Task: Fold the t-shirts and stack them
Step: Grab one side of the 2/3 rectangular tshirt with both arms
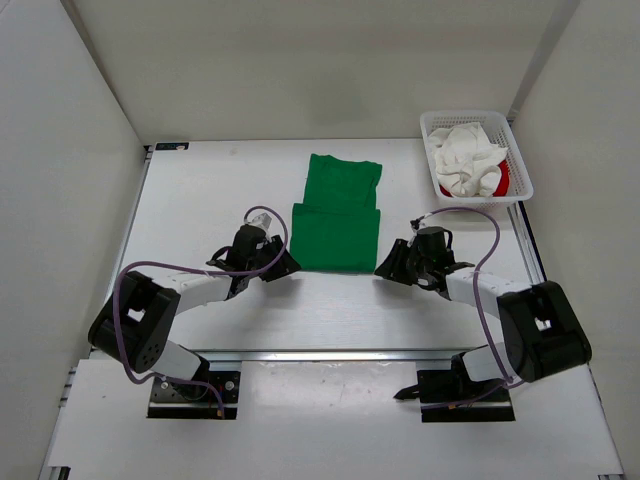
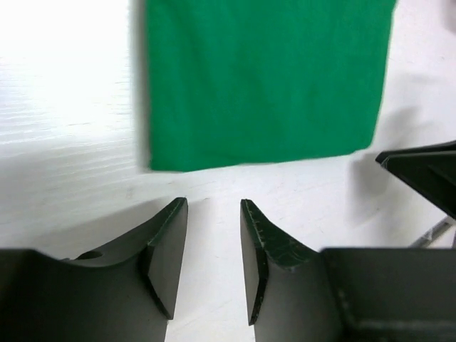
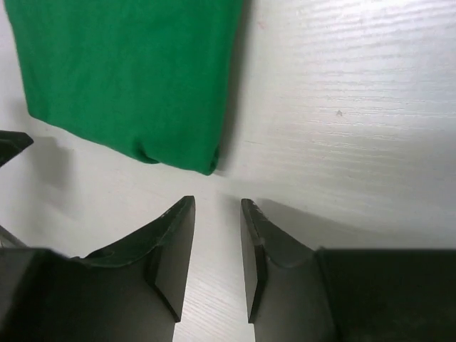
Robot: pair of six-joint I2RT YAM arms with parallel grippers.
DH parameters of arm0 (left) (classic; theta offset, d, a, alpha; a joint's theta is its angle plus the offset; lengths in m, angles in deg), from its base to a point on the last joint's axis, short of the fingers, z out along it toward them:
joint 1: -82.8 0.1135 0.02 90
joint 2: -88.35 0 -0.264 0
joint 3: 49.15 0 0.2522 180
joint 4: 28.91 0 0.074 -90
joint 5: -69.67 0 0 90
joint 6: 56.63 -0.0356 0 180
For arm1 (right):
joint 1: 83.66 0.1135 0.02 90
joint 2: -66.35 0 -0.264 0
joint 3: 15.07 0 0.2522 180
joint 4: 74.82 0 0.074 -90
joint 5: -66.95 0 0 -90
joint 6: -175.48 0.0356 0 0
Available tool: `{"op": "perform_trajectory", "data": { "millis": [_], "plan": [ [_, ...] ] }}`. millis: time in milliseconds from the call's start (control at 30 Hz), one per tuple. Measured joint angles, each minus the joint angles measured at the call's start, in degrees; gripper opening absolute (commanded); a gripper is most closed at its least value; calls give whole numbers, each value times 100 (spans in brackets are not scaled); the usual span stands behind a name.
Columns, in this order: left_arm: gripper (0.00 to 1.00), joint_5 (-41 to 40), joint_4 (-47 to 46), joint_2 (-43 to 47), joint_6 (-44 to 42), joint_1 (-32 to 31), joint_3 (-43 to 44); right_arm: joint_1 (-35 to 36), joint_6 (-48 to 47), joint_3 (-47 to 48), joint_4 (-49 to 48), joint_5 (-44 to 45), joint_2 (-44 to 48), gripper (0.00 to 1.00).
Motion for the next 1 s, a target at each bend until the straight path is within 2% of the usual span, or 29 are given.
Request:
{"op": "perform_trajectory", "data": {
  "millis": [267,500,533,600,633,700,800,1000],
  "plan": [
    [53,-98,-195,-166,155,339,-254,-4,199,-44,-669,-472,-673,31],
    [46,37,-590,-745,269,402,68,-48,350,13,-1180,-671,-1117,14],
    [43,59,-643,-809,286,402,98,-48,365,42,-1198,-673,-1167,11],
    [29,74,-719,-909,321,396,133,-52,393,61,-1255,-695,-1239,6],
    [27,79,-741,-953,356,391,138,-52,400,61,-1274,-695,-1257,3],
    [14,107,-748,-1008,363,387,151,-52,407,61,-1283,-695,-1266,0],
    [1,98,-695,-1010,367,385,153,-50,404,61,-1283,-671,-1263,1],
    [0,87,-435,-822,319,385,162,-42,378,2,-1014,-476,-957,0]
  ]
}}
